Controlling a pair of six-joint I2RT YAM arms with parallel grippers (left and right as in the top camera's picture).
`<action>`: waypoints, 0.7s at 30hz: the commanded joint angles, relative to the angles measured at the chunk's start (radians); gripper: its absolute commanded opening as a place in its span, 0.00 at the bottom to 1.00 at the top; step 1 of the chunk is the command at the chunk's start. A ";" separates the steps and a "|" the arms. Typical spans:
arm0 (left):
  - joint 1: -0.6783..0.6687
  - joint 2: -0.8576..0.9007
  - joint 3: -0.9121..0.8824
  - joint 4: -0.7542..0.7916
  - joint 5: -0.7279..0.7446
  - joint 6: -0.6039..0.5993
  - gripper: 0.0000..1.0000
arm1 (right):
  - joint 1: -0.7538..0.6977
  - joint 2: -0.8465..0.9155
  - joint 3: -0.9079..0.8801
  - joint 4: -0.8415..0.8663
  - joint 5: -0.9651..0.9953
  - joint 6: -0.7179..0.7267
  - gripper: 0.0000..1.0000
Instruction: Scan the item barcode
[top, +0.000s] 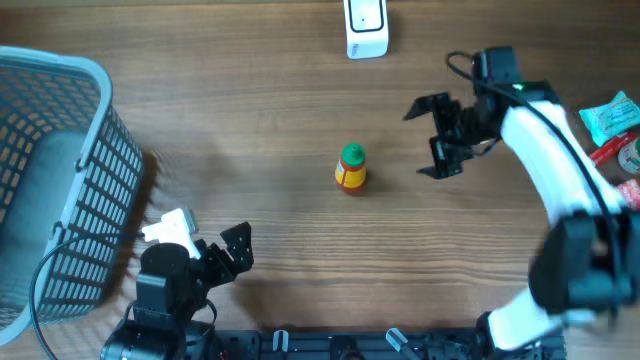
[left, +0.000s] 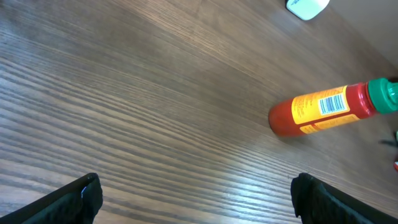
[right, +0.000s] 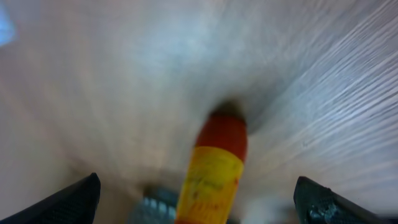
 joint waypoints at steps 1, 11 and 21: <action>-0.005 -0.006 0.013 0.002 -0.014 0.023 1.00 | -0.017 0.201 -0.013 0.010 -0.381 -0.223 1.00; -0.005 -0.006 0.013 0.002 -0.014 0.023 1.00 | 0.053 0.356 -0.013 0.067 -0.467 -0.297 0.99; -0.005 -0.006 0.013 0.002 -0.014 0.023 1.00 | 0.172 0.356 -0.013 0.125 -0.433 -0.247 1.00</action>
